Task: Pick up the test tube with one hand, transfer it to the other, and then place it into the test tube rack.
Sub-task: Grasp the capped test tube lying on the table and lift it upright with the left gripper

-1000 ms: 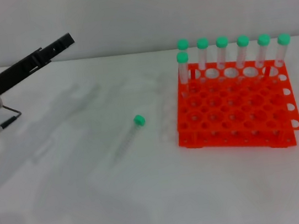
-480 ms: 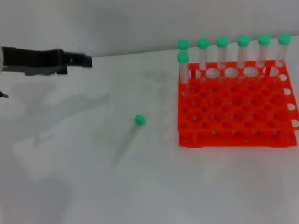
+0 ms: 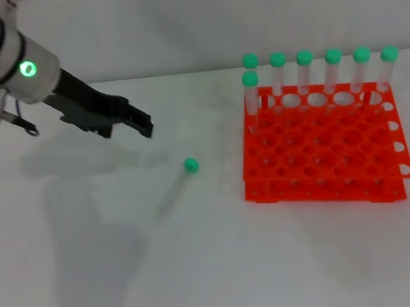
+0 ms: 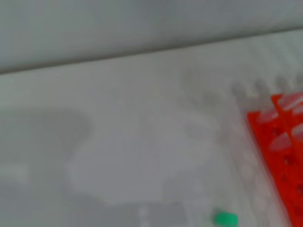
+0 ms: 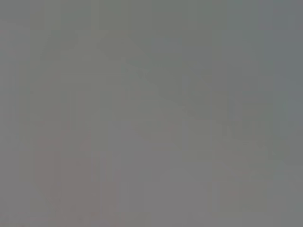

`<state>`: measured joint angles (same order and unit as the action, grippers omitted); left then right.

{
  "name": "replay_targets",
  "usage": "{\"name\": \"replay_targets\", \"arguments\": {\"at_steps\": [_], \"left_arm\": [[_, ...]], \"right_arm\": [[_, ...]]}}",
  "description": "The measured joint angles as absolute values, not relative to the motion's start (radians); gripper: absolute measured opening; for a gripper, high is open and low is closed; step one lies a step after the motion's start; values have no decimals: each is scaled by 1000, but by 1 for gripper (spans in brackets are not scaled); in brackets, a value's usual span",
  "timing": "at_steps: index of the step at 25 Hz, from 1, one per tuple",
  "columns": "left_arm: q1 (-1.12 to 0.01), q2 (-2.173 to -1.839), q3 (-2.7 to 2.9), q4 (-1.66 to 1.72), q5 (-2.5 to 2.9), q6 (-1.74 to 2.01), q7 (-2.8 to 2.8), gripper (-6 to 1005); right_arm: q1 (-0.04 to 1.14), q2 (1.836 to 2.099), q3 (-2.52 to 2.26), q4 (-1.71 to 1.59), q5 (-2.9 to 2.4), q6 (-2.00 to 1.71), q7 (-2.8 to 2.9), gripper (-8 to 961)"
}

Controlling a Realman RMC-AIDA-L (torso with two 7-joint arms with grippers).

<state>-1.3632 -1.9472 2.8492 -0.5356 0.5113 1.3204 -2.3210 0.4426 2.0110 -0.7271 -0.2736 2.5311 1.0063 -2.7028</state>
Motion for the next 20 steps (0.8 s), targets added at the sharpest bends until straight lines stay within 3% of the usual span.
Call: {"name": "replay_targets", "arguments": {"at_steps": [7,20], "left_arm": [[-1399,-2023,2847,-482,615,1271,-2376,830],[-1413,-2061,2846,-355,773,1170,-2507,830]], "right_arm": [[450,2011,-727,-272,2531,1003,-2703,857],[457,2008,-727,-272,2533,993,-2710,857]]}}
